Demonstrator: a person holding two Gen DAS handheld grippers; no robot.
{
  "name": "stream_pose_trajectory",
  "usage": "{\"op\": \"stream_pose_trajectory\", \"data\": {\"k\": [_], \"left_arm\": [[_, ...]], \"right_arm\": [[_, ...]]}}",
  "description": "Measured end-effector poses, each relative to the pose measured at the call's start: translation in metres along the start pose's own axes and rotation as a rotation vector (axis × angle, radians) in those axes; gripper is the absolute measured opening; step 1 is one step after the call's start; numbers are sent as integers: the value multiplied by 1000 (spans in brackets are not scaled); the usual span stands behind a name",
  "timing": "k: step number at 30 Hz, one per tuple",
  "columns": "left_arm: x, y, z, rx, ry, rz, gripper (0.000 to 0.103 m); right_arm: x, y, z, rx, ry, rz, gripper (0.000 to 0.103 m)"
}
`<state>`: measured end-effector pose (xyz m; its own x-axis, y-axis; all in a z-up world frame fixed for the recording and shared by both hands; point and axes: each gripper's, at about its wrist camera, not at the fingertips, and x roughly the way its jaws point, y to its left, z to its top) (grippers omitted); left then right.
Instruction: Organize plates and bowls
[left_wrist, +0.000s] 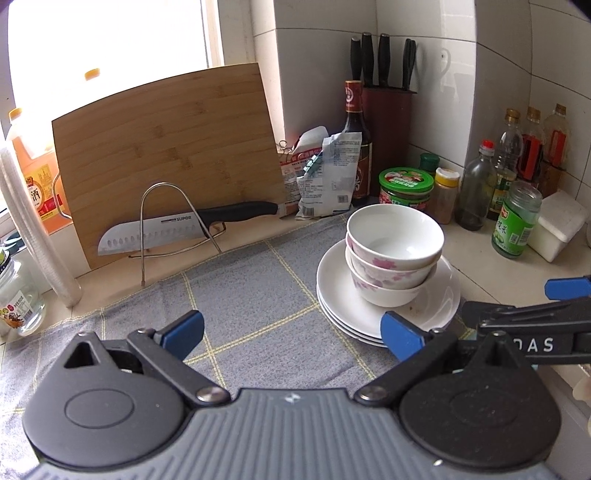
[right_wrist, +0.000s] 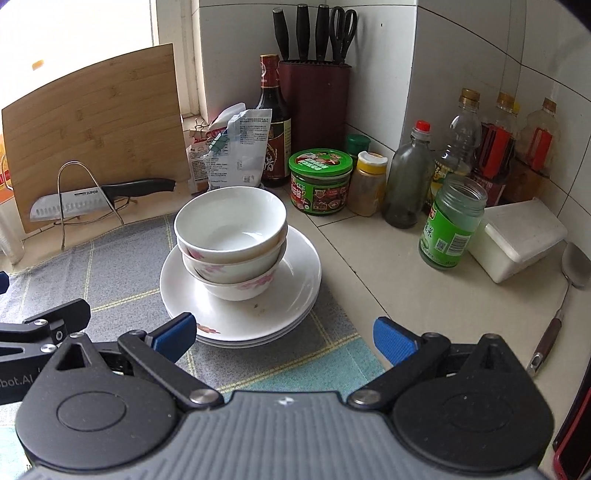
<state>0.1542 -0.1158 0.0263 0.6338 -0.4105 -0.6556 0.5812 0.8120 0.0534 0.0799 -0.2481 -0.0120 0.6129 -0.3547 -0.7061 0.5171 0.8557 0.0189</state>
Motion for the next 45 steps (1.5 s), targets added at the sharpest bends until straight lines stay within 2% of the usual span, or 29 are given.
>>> {"op": "stream_pose_trajectory", "data": {"k": [45], "left_arm": [[-1,2,3,-37,7,22,101]], "right_arm": [[-2,3,3,36,1,17,103]]}}
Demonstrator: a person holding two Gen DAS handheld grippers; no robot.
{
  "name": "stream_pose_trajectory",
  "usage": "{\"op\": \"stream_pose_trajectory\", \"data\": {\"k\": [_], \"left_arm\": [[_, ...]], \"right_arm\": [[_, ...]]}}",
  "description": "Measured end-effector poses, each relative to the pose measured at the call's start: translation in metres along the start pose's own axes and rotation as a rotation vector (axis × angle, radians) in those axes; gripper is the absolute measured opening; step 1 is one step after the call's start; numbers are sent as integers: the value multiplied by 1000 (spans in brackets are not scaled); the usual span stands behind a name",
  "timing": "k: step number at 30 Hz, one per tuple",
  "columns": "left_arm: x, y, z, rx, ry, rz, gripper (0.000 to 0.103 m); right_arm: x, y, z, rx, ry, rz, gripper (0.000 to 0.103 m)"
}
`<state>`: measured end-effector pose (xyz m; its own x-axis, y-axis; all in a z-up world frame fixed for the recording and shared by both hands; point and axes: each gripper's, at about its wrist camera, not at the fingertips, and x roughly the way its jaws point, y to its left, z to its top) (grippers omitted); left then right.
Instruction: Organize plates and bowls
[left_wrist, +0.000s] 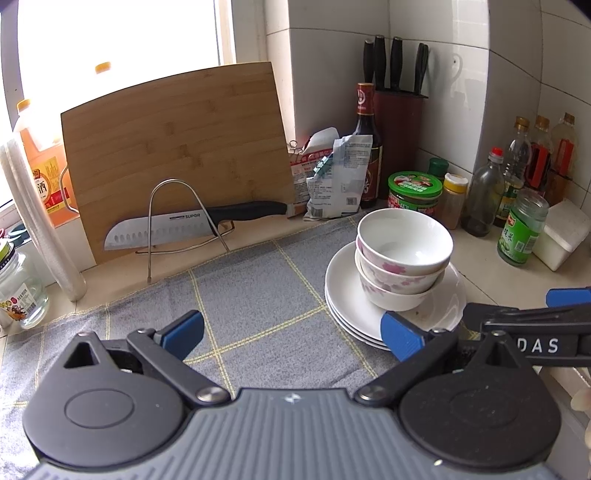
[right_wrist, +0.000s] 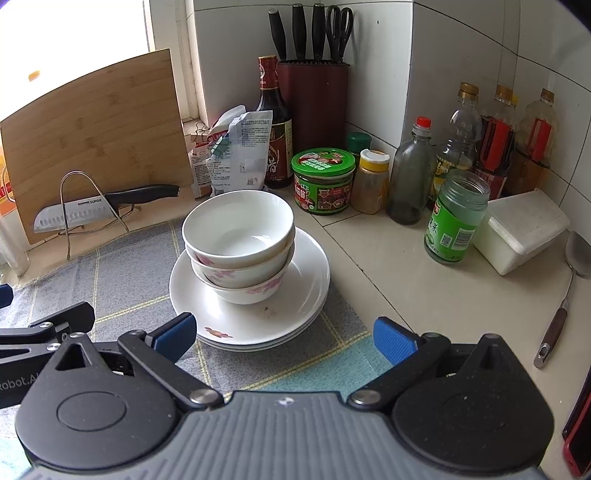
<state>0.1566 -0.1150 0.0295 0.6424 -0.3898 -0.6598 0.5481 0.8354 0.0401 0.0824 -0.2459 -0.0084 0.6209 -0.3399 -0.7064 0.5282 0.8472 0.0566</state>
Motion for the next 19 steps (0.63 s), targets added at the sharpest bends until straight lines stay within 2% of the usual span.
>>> {"op": "stream_pose_trajectory", "data": {"k": [19], "left_arm": [[2,-4,1,4,9,-8,101]], "right_arm": [[0,-4,0,10,5,-13,103]]}}
